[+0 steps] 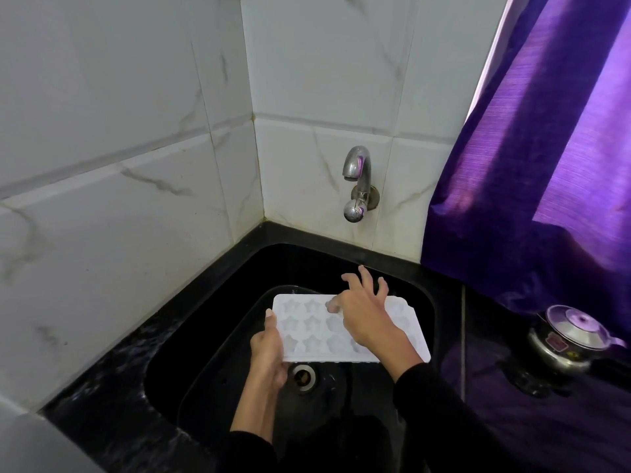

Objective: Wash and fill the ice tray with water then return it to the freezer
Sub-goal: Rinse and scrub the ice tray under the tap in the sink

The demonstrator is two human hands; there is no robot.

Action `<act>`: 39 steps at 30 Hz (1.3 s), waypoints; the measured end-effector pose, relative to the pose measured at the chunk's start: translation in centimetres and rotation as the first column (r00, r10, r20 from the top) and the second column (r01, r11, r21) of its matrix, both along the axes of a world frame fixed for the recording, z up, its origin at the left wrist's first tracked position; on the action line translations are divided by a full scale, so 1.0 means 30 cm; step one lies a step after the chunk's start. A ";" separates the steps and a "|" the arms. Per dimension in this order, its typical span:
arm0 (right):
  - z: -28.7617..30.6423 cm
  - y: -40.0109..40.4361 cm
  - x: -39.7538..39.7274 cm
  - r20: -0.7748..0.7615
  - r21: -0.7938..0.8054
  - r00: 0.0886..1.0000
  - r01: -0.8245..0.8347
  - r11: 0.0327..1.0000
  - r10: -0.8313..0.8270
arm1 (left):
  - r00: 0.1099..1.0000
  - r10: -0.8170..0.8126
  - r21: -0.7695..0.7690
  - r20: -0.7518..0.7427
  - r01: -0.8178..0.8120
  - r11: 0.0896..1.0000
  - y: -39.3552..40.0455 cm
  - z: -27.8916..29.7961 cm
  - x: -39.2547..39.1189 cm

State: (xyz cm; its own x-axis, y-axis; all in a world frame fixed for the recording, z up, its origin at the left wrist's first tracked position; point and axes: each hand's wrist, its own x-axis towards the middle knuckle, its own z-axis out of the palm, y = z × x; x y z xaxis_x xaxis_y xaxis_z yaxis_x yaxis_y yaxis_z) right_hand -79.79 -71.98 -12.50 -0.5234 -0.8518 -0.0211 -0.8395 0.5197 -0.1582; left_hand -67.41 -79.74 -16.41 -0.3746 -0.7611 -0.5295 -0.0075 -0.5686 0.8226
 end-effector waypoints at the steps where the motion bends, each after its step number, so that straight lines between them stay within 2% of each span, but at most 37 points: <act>1: -0.001 0.000 -0.001 0.003 0.004 1.000 0.001 1.000 -0.001 | 1.000 -0.001 -0.001 0.000 0.001 1.000 -0.002 -0.001 0.000; 11: 0.001 -0.016 0.006 -0.008 0.022 1.000 0.007 1.000 -0.006 | 1.000 0.004 0.006 -0.001 -0.004 1.000 -0.006 0.001 0.000; 17: 0.019 -0.014 0.003 0.025 -0.073 0.999 0.038 0.997 -0.036 | 1.000 -0.005 0.004 0.005 0.005 1.000 0.007 0.016 -0.001; 20: 0.011 -0.027 0.022 0.048 -0.131 0.999 0.006 0.991 0.000 | 1.000 -0.012 0.007 0.000 0.012 1.000 0.007 0.020 0.001; 27: 0.005 -0.043 0.061 0.020 -0.037 0.998 -0.050 0.998 0.051 | 1.000 -0.005 0.013 0.009 0.005 1.000 0.016 0.039 0.002; 39: 0.016 -0.053 0.053 0.009 -0.019 0.998 -0.057 0.998 0.057 | 1.000 -0.019 0.015 0.021 0.019 1.000 0.017 0.032 -0.002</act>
